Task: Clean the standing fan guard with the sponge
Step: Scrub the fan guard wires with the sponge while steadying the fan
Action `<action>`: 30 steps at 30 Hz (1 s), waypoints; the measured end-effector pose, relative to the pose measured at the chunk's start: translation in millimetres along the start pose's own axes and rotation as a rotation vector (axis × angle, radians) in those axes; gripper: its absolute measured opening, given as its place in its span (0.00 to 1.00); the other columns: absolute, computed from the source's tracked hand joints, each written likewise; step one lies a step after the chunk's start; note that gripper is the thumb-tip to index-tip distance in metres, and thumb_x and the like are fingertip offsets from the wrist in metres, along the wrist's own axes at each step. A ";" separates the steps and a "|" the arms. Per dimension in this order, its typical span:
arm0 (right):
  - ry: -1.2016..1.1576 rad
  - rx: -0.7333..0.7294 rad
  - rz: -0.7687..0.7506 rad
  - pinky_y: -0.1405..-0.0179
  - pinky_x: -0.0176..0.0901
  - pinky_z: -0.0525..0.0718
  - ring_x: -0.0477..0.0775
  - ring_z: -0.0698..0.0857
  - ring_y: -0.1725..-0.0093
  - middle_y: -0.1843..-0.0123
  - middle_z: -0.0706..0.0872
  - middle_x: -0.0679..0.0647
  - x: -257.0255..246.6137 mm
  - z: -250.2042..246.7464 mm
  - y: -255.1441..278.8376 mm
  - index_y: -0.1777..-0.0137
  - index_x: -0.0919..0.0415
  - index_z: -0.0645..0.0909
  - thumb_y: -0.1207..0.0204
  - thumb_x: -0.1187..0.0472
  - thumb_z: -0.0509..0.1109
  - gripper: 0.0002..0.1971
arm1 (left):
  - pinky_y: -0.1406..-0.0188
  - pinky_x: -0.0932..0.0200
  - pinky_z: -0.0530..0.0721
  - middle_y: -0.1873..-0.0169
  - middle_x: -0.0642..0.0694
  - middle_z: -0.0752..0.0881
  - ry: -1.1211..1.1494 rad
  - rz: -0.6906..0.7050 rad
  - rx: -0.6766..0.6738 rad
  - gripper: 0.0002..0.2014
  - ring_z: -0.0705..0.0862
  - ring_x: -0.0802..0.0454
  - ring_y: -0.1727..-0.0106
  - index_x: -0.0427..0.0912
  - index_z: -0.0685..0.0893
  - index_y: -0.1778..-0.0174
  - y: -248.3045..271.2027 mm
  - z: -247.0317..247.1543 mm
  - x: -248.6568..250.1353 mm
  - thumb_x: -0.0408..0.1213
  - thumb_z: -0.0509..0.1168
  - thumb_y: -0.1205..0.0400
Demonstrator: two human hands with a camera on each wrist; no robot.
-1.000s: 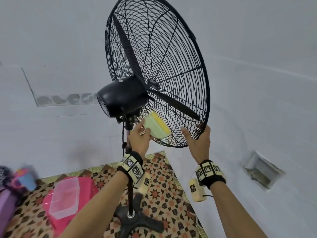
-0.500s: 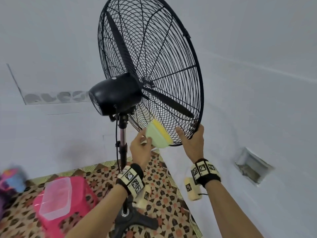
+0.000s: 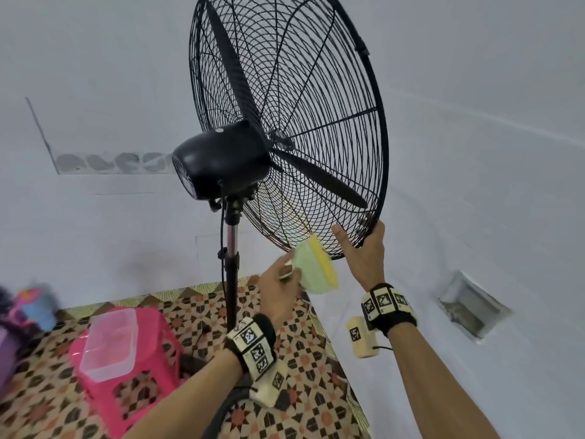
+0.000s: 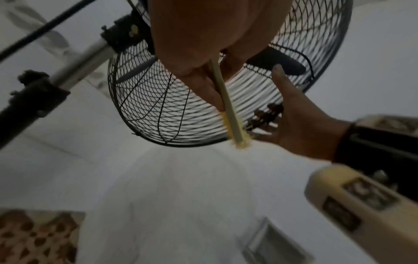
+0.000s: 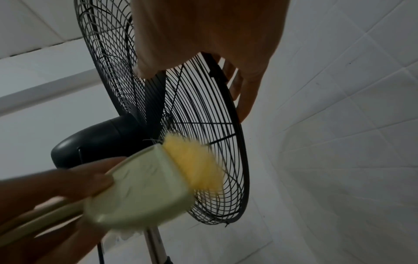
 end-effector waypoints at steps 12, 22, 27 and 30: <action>0.050 -0.026 -0.006 0.33 0.47 0.84 0.50 0.84 0.35 0.31 0.83 0.50 -1.4 -2.7 -4.0 0.23 0.59 0.67 0.30 0.34 0.81 0.45 | 0.52 0.57 0.93 0.31 0.41 0.85 0.096 -0.066 -0.008 0.22 0.88 0.47 0.36 0.46 0.78 0.19 -2.7 0.0 10.8 0.30 0.65 0.10; 0.053 -0.058 0.006 0.37 0.43 0.84 0.48 0.85 0.37 0.31 0.82 0.50 -0.8 -1.3 -2.1 0.24 0.56 0.67 0.34 0.30 0.81 0.47 | 0.52 0.54 0.94 0.30 0.43 0.84 0.203 -0.071 0.237 0.25 0.88 0.59 0.43 0.46 0.76 0.16 -17.3 -26.8 17.8 0.30 0.67 0.11; 0.080 -0.150 0.040 0.57 0.27 0.80 0.44 0.85 0.44 0.41 0.84 0.48 -4.4 -2.6 -15.1 0.35 0.54 0.68 0.38 0.33 0.84 0.41 | 0.48 0.46 0.95 0.31 0.40 0.86 0.229 -0.126 0.042 0.18 0.88 0.49 0.34 0.46 0.77 0.26 31.6 24.1 -17.3 0.30 0.68 0.11; 0.129 -0.219 0.038 0.50 0.48 0.90 0.49 0.87 0.45 0.44 0.85 0.44 -8.9 -8.2 -29.4 0.35 0.50 0.67 0.40 0.27 0.83 0.44 | 0.45 0.46 0.93 0.29 0.40 0.85 0.435 -0.258 0.034 0.23 0.86 0.42 0.29 0.47 0.76 0.24 41.1 41.0 -38.6 0.27 0.70 0.13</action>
Point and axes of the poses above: each hand's wrist, its own y-axis away from the middle knuckle, its own z-axis out of the palm, x = y × z, the point moved 10 cm from there along -y, towards the middle knuckle
